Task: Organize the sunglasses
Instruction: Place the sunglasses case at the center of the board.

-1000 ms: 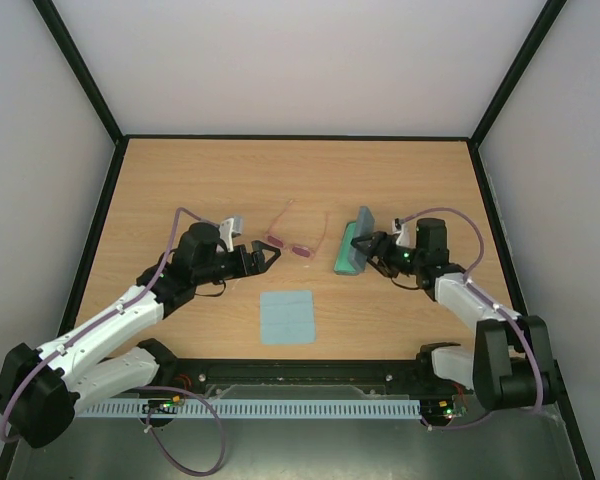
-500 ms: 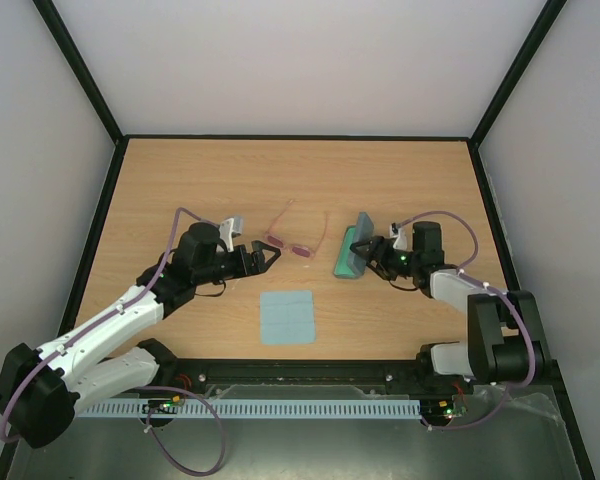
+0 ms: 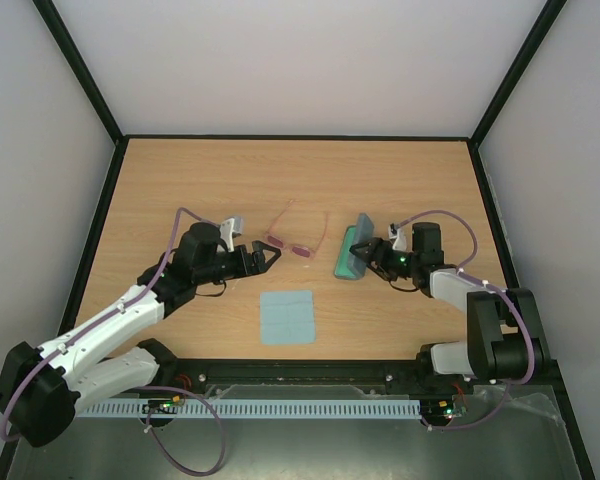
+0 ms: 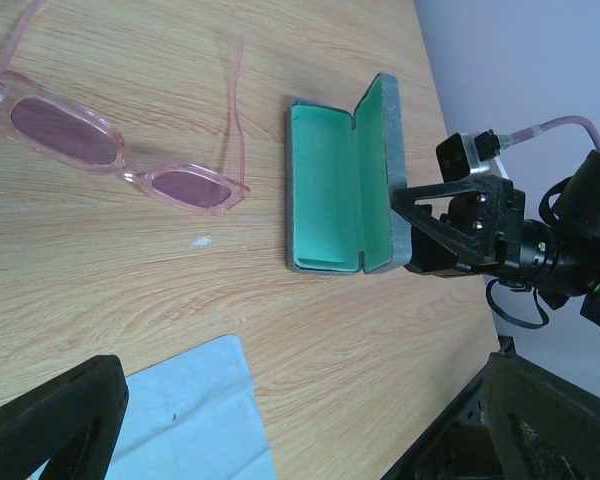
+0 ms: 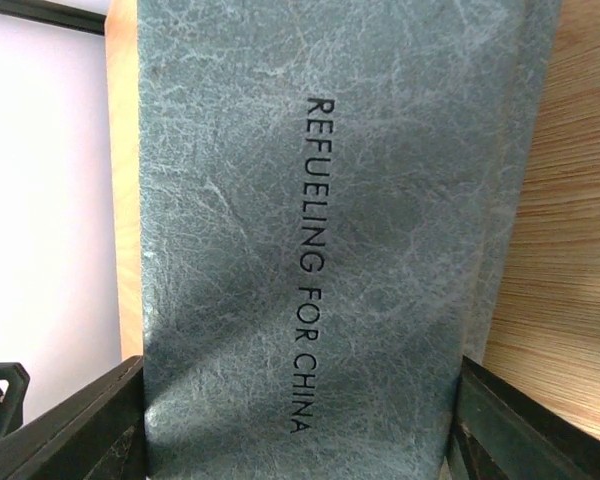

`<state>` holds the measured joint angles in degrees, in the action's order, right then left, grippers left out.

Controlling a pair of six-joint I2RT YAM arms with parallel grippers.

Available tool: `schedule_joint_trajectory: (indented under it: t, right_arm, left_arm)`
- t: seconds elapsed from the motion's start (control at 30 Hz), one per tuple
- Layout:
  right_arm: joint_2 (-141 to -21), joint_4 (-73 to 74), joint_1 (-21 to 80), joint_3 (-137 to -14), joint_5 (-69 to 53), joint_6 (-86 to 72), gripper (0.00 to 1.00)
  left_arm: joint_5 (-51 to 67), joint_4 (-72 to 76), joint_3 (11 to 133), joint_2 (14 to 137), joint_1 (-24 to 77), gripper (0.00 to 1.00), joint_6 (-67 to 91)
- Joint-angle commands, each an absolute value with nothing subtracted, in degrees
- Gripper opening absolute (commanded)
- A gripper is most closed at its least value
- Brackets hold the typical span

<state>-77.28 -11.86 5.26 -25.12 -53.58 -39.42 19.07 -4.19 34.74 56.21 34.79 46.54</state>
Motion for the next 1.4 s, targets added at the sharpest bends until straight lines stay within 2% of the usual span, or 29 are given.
schedule_joint_trajectory:
  t: [0.0, 0.3, 0.4, 0.43, 0.6, 0.87, 1.13, 1.37]
  right_arm:
    - [-77.63, -9.07, 5.01, -24.51, -51.63, -37.54, 0.77]
    - [-77.51, -7.46, 5.0, -24.84, -51.01, -36.96, 0.9]
    - [-75.81, -3.55, 5.01, -25.87, -48.44, -35.43, 0.99]
    - [-74.81, -1.33, 5.01, -26.49, -46.62, -34.55, 0.99]
    - [-69.36, 10.8, 5.0, -31.0, -32.53, -30.48, 0.98]
    - [-60.3, 14.49, 4.84, -33.85, -2.22, -33.85, 0.99]
    - [-48.39, -12.2, 4.57, -20.93, 21.44, -26.6, 0.99]
    - [-56.83, -38.57, 4.58, -11.05, 32.53, -22.93, 0.99]
  left_arm:
    - [19.85, -2.86, 34.16, 56.55, 34.48, 1.0, 46.67]
    - [19.83, -2.9, 34.13, 56.58, 34.53, 1.0, 46.65]
    - [19.77, -3.15, 34.57, 56.63, 34.47, 1.0, 46.58]
    - [19.79, -3.24, 34.69, 56.67, 34.46, 1.0, 46.58]
    - [19.64, -4.27, 36.27, 57.02, 34.48, 0.99, 46.37]
    - [18.61, -8.01, 42.45, 57.67, 34.59, 0.99, 42.32]
    - [16.37, -11.83, 49.06, 61.87, 36.69, 0.99, 36.47]
    - [14.54, -14.35, 52.11, 65.38, 39.22, 0.99, 33.82]
